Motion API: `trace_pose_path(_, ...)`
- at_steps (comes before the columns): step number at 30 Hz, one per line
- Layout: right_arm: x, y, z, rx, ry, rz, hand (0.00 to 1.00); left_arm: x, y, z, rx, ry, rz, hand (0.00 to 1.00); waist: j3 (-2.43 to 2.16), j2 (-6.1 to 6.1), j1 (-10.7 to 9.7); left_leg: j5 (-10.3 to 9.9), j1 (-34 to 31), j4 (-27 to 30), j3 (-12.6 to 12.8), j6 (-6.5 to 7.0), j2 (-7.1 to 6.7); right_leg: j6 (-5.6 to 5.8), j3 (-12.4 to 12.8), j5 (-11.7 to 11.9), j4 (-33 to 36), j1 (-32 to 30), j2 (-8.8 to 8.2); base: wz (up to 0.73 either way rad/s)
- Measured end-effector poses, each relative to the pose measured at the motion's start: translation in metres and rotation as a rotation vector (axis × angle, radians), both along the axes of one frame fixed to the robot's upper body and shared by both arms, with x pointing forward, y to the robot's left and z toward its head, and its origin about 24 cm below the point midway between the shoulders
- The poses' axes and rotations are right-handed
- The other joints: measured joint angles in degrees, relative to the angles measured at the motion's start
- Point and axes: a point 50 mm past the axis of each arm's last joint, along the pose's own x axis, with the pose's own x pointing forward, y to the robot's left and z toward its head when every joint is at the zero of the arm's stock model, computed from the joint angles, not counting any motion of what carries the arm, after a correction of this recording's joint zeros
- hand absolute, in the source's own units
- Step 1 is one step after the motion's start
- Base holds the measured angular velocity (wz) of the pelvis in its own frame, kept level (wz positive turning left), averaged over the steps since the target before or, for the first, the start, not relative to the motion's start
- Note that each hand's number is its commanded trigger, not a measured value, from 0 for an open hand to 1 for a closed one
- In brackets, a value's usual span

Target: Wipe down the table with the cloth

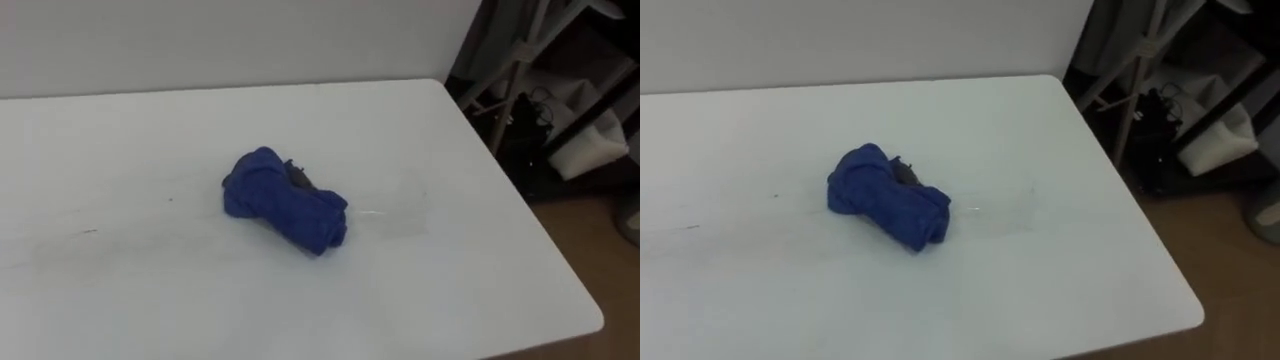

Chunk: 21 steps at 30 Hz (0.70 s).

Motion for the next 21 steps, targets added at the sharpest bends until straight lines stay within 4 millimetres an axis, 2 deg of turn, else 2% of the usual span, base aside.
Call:
trace_pose_path(4, -0.035, 0.025, -0.021, 0.155, 0.084, -0.069, 0.00, 0.002, -0.004, -0.005, -0.020, 0.016, 0.002, 0.00, -0.18, 0.46, 0.0, -0.4, -0.2, 0.6, 0.1, 0.10, -0.02, 0.00, 0.4, 0.0, 0.0, 0.5, -0.03, -0.01)
trace_pose_path(6, -0.053, 0.054, -0.038, 0.279, 0.143, -0.069, 0.00, 0.006, -0.008, -0.007, -0.028, 0.017, -0.020, 0.00, -0.25, 0.70, 0.3, -0.5, -0.1, 0.6, 0.0, 0.09, -0.04, 0.01, 0.3, 0.0, 0.0, 0.7, -0.02, 0.04)
trace_pose_path(7, -0.054, 0.061, -0.042, 0.314, 0.157, -0.054, 0.00, 0.007, -0.009, -0.008, -0.032, 0.019, -0.031, 0.00, -0.34, 0.95, 0.4, -0.5, -0.1, 0.6, 0.0, 0.09, -0.04, 0.01, 0.3, 0.0, 0.0, 0.7, -0.01, 0.00)
trace_pose_path(9, -0.059, 0.090, -0.057, 0.457, 0.243, 0.042, 0.00, 0.011, -0.018, -0.014, -0.063, 0.047, -0.071, 0.00, -0.53, 1.86, 0.7, -0.9, -0.2, 1.1, -0.2, 0.12, -0.03, 0.01, 0.3, 0.0, 0.0, 0.9, 0.01, 0.00)
trace_pose_path(12, -0.052, 0.116, -0.071, 0.567, 0.302, 0.161, 0.00, 0.009, -0.032, -0.023, -0.109, 0.101, -0.117, 0.00, -0.36, 2.82, 1.1, -1.3, 0.9, 1.0, -0.4, 0.06, -0.02, 0.01, 0.2, 0.0, 0.0, 2.3, 0.08, 0.00)
trace_pose_path(13, -0.050, 0.119, -0.073, 0.580, 0.310, 0.187, 0.00, 0.009, -0.034, -0.024, -0.117, 0.111, -0.127, 0.00, -0.38, 3.08, 1.3, -1.5, 1.0, 1.1, -0.4, 0.03, 0.01, 0.01, 0.2, 0.0, 0.0, 2.4, 0.10, 0.00)
trace_pose_path(14, -0.042, 0.124, -0.076, 0.598, 0.324, 0.249, 0.00, 0.008, -0.039, -0.027, -0.128, 0.125, -0.145, 0.00, -0.19, 3.47, 2.0, -1.6, 1.0, 1.3, -0.4, 0.08, 0.01, 0.01, 0.2, 0.0, 0.0, 2.5, 0.09, 0.00)
trace_pose_path(15, -0.032, 0.126, -0.078, 0.606, 0.348, 0.335, 0.00, 0.005, -0.042, -0.028, -0.126, 0.155, -0.171, 0.00, -0.17, 4.26, 2.5, -1.6, 1.0, 1.5, -0.5, 0.12, 0.02, 0.01, 0.2, 0.0, 0.1, 2.6, 0.07, 0.00)
trace_pose_path(18, -0.007, 0.129, -0.081, 0.599, 0.401, 0.514, 0.00, 0.001, -0.047, -0.031, -0.132, 0.196, -0.197, 0.00, -0.03, 5.53, 3.7, -1.6, 1.0, 1.7, -1.0, 0.13, -0.07, 0.01, -0.6, 0.0, 0.1, 2.9, -0.03, 0.09)
trace_pose_path(20, 0.008, 0.131, -0.083, 0.585, 0.418, 0.602, 0.00, -0.002, -0.050, -0.033, -0.129, 0.217, -0.206, 0.00, 0.05, 5.82, 3.9, -1.6, 1.0, 1.9, -1.9, 0.10, -0.14, 0.10, -1.4, 0.0, 0.0, 3.2, -0.05, 0.20)
trace_pose_path(21, 0.019, 0.132, -0.084, 0.577, 0.417, 0.649, 0.00, -0.003, -0.052, -0.033, -0.133, 0.227, -0.213, 0.00, 0.07, 5.86, 4.9, -1.6, 1.0, 1.9, -2.0, 0.04, -0.13, 0.12, -1.5, -0.1, -0.1, 3.3, -0.05, 0.13)
